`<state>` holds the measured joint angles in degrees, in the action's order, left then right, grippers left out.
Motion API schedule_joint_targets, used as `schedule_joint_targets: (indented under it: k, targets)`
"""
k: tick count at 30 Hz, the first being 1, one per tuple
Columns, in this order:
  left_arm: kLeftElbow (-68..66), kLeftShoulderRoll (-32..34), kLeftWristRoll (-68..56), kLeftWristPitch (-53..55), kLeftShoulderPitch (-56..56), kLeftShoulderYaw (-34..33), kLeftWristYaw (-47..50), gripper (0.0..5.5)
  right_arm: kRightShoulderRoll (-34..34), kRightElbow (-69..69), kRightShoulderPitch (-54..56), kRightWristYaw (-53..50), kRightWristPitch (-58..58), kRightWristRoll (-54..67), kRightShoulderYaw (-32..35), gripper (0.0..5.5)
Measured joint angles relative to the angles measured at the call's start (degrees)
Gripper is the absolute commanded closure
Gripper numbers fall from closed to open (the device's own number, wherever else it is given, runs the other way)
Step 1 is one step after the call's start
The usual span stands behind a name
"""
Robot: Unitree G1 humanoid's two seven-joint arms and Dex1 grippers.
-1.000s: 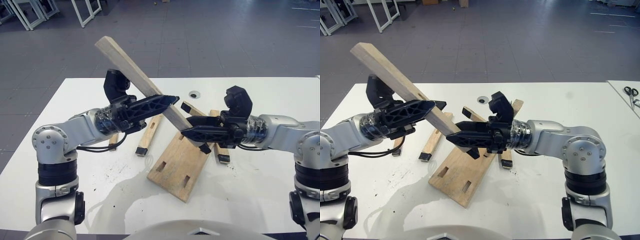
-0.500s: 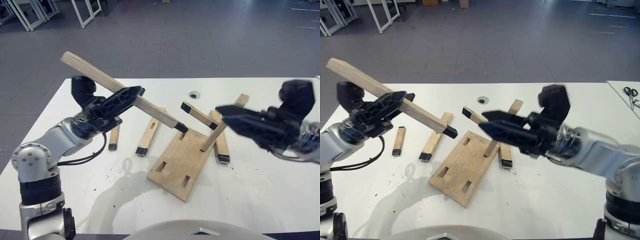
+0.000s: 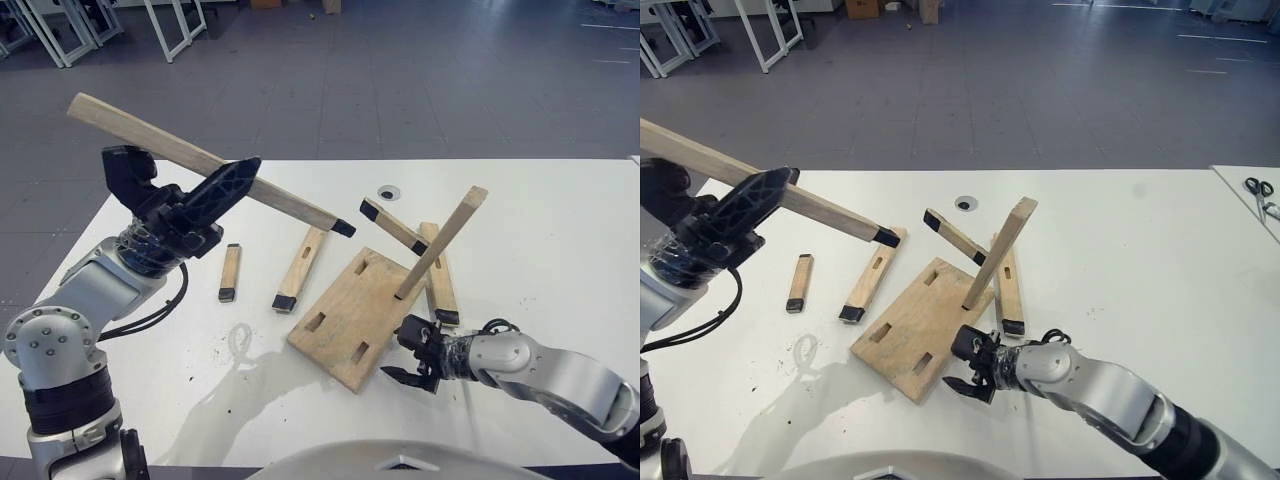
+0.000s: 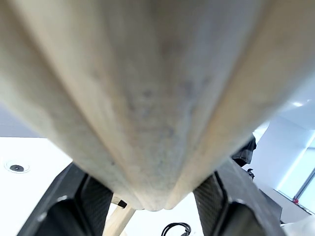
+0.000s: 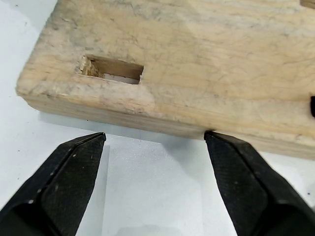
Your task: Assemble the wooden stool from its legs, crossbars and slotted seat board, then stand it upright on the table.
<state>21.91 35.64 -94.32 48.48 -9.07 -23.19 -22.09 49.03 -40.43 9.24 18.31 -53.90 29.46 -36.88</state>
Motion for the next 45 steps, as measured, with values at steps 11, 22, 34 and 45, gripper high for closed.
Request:
schedule_joint_targets:
  k: [11, 22, 34, 45]
  targets:
    - [2.3, -0.7, 0.1, -1.4, 0.2, 1.1, 2.6, 3.46, -4.9, -6.2, 6.8, 4.9, -7.6, 1.1, 9.5, 1.79]
    - [2.3, -1.3, -0.1, -1.8, -1.1, 3.5, 2.9, 3.46, -12.5, 5.1, 8.5, 7.2, -1.1, -11.4, -3.8, 1.79]
    - [0.4, 2.2, 5.9, 0.3, -0.1, 5.1, -2.3, 3.46, 9.5, 5.1, 5.1, 30.5, 16.3, -14.8, 4.7, 1.79]
    - [-1.0, 1.6, 9.2, 0.5, 0.2, 5.6, -4.8, 3.46, -4.6, 2.6, 6.9, 28.1, 12.1, -10.7, 10.5, 1.79]
